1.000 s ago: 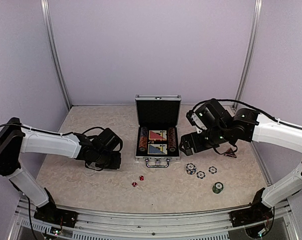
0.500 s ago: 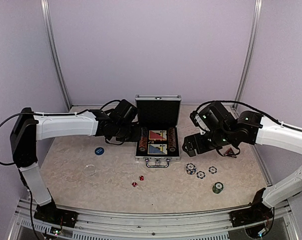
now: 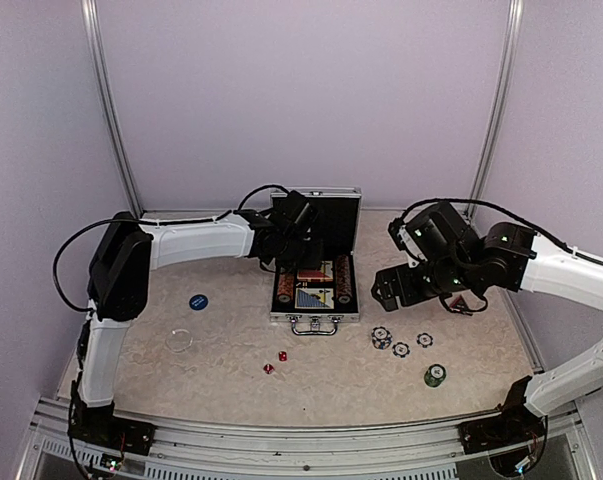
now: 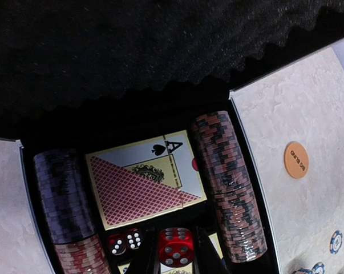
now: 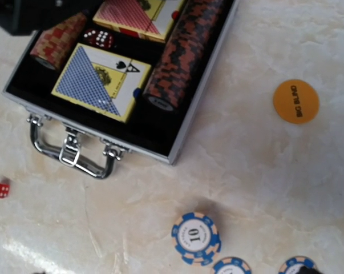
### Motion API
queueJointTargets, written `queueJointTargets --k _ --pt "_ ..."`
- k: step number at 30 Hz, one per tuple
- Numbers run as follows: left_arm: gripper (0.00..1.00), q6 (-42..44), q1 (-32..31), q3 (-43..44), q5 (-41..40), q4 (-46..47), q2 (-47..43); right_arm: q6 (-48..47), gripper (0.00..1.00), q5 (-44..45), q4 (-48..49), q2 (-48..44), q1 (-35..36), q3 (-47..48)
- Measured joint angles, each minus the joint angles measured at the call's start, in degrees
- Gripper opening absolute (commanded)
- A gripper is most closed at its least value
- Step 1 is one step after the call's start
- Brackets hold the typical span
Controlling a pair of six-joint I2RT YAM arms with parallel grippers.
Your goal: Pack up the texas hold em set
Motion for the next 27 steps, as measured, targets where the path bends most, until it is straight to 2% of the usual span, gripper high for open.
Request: queueJointTargets --k 9,23,27 --pt "0.12 0.2 -0.35 2.14 1.16 -1.6 4.74 0.0 0.95 0.28 -1.27 -0.07 0.0 0.0" --pt "0.13 -1.36 -0.85 1.53 0.98 -2.1 4.98 0.02 0.95 0.28 -1.6 -0.04 0.0 0.0" --pt "0.15 -2.43 -1.09 -0.09 0.76 -2.05 4.98 0.04 0.95 0.28 -1.68 -0.07 0.0 0.0"
